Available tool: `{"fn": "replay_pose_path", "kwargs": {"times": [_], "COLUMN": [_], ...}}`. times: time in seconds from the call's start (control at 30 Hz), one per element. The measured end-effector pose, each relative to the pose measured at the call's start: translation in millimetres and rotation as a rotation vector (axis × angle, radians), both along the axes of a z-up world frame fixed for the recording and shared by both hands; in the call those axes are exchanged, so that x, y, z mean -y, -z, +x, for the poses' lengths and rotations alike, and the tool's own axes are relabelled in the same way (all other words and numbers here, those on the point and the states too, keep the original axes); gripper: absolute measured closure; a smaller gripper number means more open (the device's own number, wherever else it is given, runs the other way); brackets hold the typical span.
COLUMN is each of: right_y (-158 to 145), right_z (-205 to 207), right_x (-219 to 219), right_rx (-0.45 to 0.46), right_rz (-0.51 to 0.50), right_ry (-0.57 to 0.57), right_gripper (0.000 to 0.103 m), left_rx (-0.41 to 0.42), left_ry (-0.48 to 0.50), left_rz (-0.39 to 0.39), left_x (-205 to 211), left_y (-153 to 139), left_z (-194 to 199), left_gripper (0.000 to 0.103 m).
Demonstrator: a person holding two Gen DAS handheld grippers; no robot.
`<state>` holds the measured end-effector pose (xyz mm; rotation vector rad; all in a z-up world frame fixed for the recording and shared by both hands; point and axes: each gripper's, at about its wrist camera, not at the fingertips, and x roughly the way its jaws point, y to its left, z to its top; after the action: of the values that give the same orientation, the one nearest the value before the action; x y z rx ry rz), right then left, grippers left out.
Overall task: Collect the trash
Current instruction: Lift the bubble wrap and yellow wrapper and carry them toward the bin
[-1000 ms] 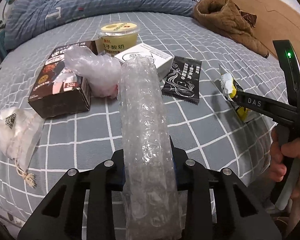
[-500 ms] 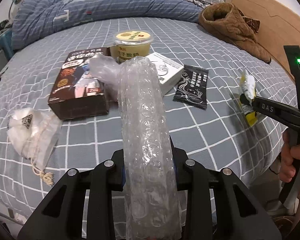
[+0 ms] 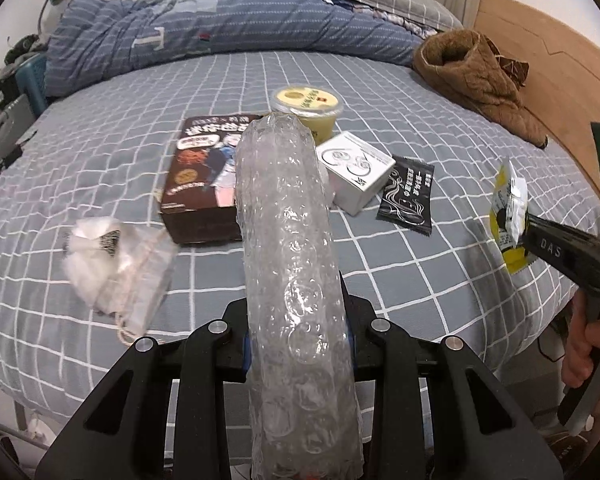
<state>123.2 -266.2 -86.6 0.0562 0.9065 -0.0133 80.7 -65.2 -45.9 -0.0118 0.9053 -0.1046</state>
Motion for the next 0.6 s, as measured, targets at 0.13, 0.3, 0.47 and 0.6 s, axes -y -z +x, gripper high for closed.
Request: {"fn": "replay_pose_path", "kwargs": {"times": [0.13,0.3,0.47,0.6], "right_y": [-5.0,-12.1,-18.5,-25.7], "right_z": [-9.8,-26.6,-44.2,-56.3], "right_x": [-6.1,-14.7,-24.1,-32.1], "right_rx": [0.011,0.027,0.047,0.068], "right_rz": [0.007,0.012,0.001,-0.009], "right_ry": [-0.005,-0.021,-0.041,-0.059], "right_gripper": [0.088,0.088,0.089,0.089], "left_rx": [0.012,0.027,0.031,0.035], "left_ry": [-0.003,0.004,0.004,0.004], "left_rz": [-0.007,-0.012,-0.013,-0.026], "left_x": [-5.1,-9.1,-11.5,-13.0], "left_y": [-7.4,-13.9,-15.1,-17.3], "left_z": [-10.6,-24.3,-35.7,-45.3], "left_gripper": [0.073,0.073,0.073,0.073]}}
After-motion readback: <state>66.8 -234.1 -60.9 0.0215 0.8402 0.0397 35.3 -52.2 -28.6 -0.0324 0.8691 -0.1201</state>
